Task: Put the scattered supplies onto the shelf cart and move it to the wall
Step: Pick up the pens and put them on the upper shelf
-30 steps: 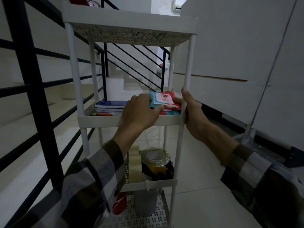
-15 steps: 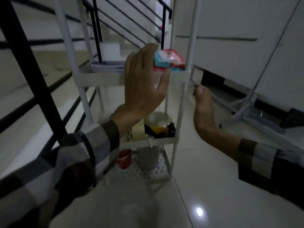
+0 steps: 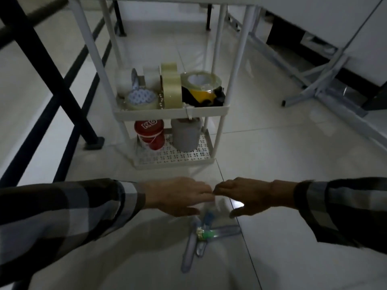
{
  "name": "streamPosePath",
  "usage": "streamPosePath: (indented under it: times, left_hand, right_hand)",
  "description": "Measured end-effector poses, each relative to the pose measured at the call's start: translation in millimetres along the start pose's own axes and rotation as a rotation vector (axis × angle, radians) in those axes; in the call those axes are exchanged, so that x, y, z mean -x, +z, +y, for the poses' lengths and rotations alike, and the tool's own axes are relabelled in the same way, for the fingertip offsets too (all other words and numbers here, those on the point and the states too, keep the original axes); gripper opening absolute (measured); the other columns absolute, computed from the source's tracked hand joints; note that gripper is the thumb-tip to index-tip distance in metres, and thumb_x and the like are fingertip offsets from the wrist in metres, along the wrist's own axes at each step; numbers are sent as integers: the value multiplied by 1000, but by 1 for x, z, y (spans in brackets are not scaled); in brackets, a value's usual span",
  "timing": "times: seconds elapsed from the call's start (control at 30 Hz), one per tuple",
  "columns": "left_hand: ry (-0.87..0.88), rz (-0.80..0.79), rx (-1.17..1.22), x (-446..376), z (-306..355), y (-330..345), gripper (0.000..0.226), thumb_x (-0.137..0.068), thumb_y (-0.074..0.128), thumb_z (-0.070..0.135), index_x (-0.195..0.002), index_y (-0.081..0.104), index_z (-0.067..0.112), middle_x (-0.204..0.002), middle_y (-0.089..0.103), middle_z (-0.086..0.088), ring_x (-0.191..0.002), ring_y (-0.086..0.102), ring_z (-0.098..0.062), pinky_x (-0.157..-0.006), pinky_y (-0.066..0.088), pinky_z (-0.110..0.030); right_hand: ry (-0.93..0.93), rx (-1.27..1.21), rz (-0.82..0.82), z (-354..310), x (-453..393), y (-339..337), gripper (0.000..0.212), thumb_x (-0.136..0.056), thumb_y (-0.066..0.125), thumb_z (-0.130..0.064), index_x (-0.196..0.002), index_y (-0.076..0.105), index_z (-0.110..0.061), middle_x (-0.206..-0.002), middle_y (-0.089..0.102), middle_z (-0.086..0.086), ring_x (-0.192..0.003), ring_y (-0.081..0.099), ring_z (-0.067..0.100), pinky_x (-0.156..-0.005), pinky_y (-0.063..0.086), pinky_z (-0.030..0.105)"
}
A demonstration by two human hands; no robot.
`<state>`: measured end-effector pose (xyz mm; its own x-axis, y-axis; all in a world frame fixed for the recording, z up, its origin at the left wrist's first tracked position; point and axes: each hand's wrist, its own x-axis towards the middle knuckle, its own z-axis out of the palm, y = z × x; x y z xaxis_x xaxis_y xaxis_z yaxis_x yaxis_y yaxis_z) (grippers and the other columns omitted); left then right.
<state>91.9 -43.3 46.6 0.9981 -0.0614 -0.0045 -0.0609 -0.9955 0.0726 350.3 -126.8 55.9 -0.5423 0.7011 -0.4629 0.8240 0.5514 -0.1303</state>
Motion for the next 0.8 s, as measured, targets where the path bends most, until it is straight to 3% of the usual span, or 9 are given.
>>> streamPosePath:
  times: [0.07, 0.13, 0.23, 0.3, 0.4, 0.53, 0.67, 0.8]
  left_hand:
    - [-19, -103, 73, 7, 6, 18, 48, -101, 62, 39, -140, 47, 15, -124, 56, -7, -100, 56, -24, -80, 55, -42]
    - [-63, -151, 97, 9, 12, 31, 49, -101, 63, 40, -141, 48, 16, -127, 56, -9, -103, 57, -26, -81, 55, -41]
    - [-62, -232, 93, 7, 20, 45, 44, -101, 61, 37, -139, 54, 18, -133, 54, -7, -108, 55, -25, -87, 55, -42]
    - [-35, -222, 84, 8, 23, 53, 35, -100, 60, 31, -131, 59, 16, -125, 56, -6, -103, 56, -25, -86, 55, -44]
    - [-6, -173, 36, 8, 23, 64, 22, -98, 62, 19, -119, 67, 12, -116, 59, -7, -99, 57, -27, -83, 55, -44]
    - [13, -107, 20, 3, 26, 68, 8, -97, 63, 17, -102, 67, 12, -102, 62, -8, -95, 59, -27, -71, 54, -41]
    - [17, -100, 1, 1, 29, 77, 11, -92, 67, 17, -102, 66, 14, -99, 62, -5, -94, 57, -27, -68, 51, -39]
    - [44, -143, -23, -7, 18, 65, 16, -96, 68, 18, -111, 66, 12, -104, 64, -9, -98, 59, -30, -75, 50, -39]
  right_hand:
    - [-24, 7, -77, -10, -7, 9, 91, -92, 67, -53, -162, 19, -21, -168, 23, 3, -151, 28, 23, -123, 29, 44]
    - [-47, 39, -142, -20, -16, 17, 97, -89, 70, -52, -163, 15, -22, -170, 19, 3, -154, 21, 24, -125, 23, 46]
    - [-85, 140, -126, -32, -25, 30, 96, -84, 73, -55, -160, 25, -20, -163, 33, 7, -147, 33, 28, -121, 30, 51]
    - [-103, 206, -58, -39, -29, 42, 86, -82, 76, -52, -151, 39, -18, -150, 45, 8, -133, 45, 28, -114, 38, 50]
    - [-111, 259, 31, -50, -32, 56, 62, -80, 79, -42, -130, 57, -12, -119, 59, 10, -100, 56, 27, -91, 50, 46]
    - [-90, 318, 65, -53, -20, 74, 54, -73, 83, -36, -109, 51, -12, -92, 61, 6, -70, 56, 22, -61, 46, 33]
    - [-21, 207, -16, -54, -9, 76, 35, -95, 62, -27, -120, 52, -5, -108, 56, 15, -79, 55, 30, -66, 44, 40]
    - [-26, 172, -4, -40, -1, 64, 33, -97, 59, -32, -121, 52, -11, -111, 54, 12, -83, 53, 27, -72, 47, 43]
